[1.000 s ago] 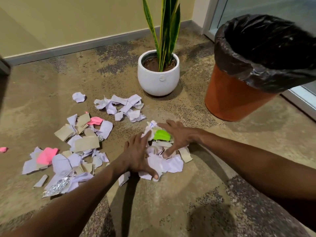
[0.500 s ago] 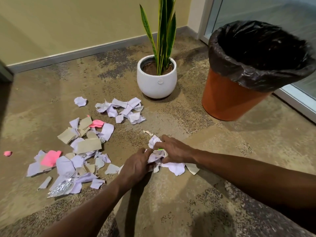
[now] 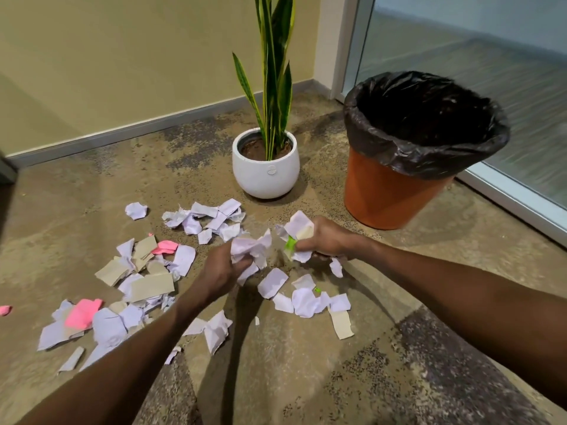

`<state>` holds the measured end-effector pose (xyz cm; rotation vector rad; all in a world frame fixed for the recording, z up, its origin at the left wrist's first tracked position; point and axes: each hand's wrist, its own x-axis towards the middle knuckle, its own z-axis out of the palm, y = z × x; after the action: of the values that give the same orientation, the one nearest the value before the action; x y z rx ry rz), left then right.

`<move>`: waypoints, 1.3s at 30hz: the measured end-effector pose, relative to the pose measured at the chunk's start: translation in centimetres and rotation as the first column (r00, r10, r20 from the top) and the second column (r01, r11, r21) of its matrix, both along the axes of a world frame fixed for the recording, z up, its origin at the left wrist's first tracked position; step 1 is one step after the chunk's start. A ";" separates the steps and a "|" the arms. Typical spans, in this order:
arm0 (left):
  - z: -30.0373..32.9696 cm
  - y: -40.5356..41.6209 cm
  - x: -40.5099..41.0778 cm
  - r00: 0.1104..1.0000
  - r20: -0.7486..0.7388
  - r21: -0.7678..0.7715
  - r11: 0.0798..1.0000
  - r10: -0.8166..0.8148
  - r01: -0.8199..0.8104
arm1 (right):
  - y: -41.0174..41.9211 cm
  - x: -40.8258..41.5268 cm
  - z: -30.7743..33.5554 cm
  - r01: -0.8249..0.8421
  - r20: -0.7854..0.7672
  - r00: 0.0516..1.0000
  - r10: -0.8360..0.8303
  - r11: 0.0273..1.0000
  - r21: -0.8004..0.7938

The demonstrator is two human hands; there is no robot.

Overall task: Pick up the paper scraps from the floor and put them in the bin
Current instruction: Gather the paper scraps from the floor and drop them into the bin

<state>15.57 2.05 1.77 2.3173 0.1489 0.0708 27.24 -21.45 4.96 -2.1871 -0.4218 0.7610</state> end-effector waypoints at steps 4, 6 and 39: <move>4.6 -1.0 3.0 0.987 0.160 -0.058 0.998 0.019 -0.010 | 0.0 0.9 3.3 0.159 -0.115 0.983 -0.140 0.972 0.173; 7.2 -1.6 4.7 0.973 0.224 -0.121 0.992 0.058 -0.031 | -0.1 1.7 5.5 0.244 -0.157 0.966 -0.208 0.932 0.267; 23.1 -22.3 22.9 0.983 0.072 -0.608 0.774 -0.167 0.176 | -13.3 12.5 18.6 0.785 -0.404 0.563 -0.721 0.314 0.534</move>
<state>38.51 -20.22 24.83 1.6617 -0.0484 -0.0508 39.75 -34.71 23.54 -1.3512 0.3839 0.0932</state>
